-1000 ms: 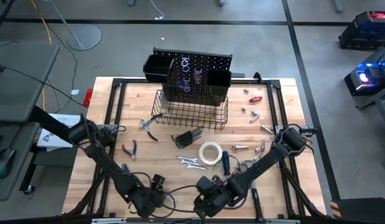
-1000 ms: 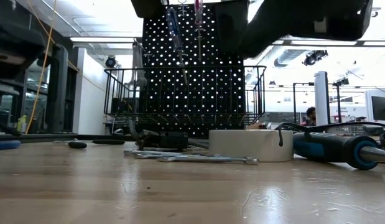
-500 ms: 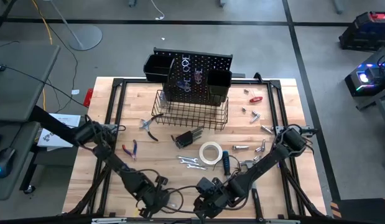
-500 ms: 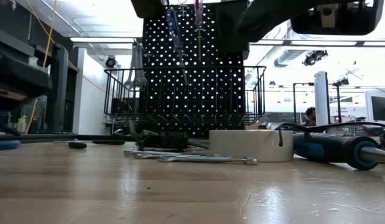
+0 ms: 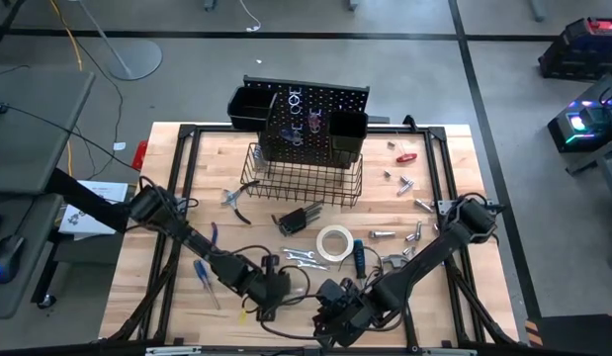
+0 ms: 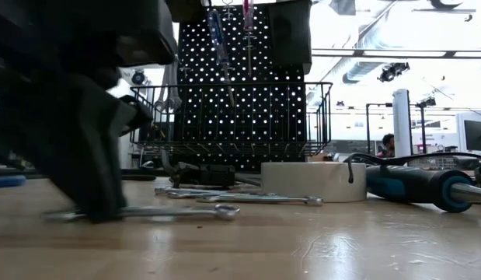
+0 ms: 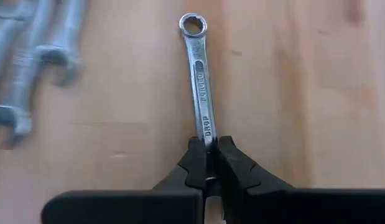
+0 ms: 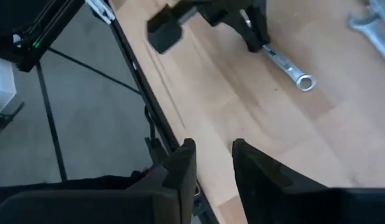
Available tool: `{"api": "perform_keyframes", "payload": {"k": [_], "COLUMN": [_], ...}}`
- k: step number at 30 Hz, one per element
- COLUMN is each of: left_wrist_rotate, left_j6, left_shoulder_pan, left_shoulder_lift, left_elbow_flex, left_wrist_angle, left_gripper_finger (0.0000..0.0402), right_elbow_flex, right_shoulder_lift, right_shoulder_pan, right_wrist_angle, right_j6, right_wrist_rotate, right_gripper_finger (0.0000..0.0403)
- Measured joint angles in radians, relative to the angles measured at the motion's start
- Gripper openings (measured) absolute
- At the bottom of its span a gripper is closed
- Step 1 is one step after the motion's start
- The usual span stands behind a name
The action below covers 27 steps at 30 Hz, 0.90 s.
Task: Hang tools onto peg board
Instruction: Hang the wrench on the peg board
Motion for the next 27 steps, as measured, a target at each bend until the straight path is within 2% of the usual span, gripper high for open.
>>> {"api": "perform_keyframes", "payload": {"k": [5, 13, 15, 17, 21, 24, 27], "left_wrist_rotate": [-0.052, -0.069, -0.073, -0.101, -0.125, -0.124, -0.123], "left_j6": [0.002, -0.008, -0.010, -0.016, -0.064, -0.131, -0.129], "left_shoulder_pan": [0.002, -0.005, -0.013, -0.031, -0.067, -0.087, -0.109], "left_shoulder_lift": [-0.059, -0.140, -0.152, -0.155, -0.148, -0.148, -0.149], "left_elbow_flex": [-0.008, -0.005, -0.005, -0.004, -0.068, -0.106, -0.132], "left_wrist_angle": [-0.047, -0.094, -0.119, -0.151, -0.127, -0.101, -0.017], "left_gripper_finger": [0.0006, 0.0004, 0.0003, 0.0003, 0.0002, 0.0001, 0.0001], "right_elbow_flex": [0.000, 0.000, 0.000, -0.001, -0.001, -0.001, -0.001], "right_shoulder_lift": [-0.028, -0.027, -0.016, -0.004, 0.035, 0.085, 0.130], "right_shoulder_pan": [-0.004, -0.011, -0.030, -0.066, -0.148, -0.206, -0.250], "right_wrist_angle": [-0.058, -0.105, -0.133, -0.148, -0.122, -0.112, -0.097], "right_j6": [-0.002, -0.011, -0.011, -0.032, -0.133, -0.219, -0.296], "right_wrist_rotate": [0.030, 0.046, 0.010, -0.039, -0.054, -0.113, -0.163], "right_gripper_finger": [0.0097, 0.0097, 0.0095, 0.0081, 0.0013, 0.0006, 0.0002]}}
